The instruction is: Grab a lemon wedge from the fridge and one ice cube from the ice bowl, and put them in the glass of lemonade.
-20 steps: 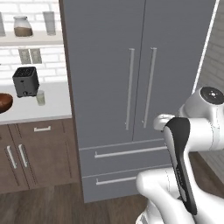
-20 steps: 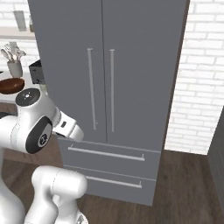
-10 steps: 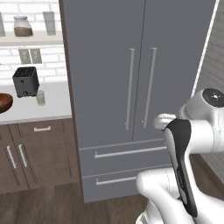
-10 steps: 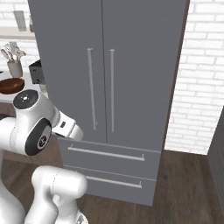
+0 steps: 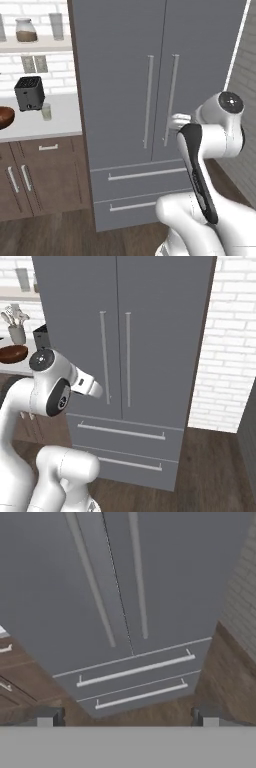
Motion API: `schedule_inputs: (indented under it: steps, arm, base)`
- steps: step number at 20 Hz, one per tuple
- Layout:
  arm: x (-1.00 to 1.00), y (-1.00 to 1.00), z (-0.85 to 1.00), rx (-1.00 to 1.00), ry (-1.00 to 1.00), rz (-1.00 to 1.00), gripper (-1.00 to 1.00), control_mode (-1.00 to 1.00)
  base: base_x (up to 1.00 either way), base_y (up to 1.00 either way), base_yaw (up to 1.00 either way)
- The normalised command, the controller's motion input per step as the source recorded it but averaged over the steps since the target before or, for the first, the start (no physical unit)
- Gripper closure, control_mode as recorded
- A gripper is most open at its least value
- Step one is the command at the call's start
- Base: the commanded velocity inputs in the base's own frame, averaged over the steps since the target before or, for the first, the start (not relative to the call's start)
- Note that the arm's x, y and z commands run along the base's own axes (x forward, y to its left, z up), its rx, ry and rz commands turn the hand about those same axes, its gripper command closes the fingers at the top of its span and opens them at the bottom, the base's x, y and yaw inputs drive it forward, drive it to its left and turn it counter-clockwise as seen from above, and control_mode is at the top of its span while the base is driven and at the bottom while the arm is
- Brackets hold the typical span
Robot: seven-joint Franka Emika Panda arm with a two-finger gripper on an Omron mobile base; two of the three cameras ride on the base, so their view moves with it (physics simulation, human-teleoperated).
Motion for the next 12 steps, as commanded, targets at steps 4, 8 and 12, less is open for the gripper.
schedule_inputs:
  steps: [4, 8, 12]
  arm:
    - [0.52, -0.07, 0.94, -0.13, 0.06, 0.21, -1.0, -1.0]
    - [0.46, -0.43, 0.64, -0.09, 0.0, 0.33, -1.0, -1.0]
    - [0.49, -0.54, -0.01, -0.05, 0.02, 0.31, -1.0, -1.0]
  base:
    - [0.0, 0.0, 0.0]
    - [0.0, 0.0, 0.0]
    - [0.0, 0.0, 0.0]
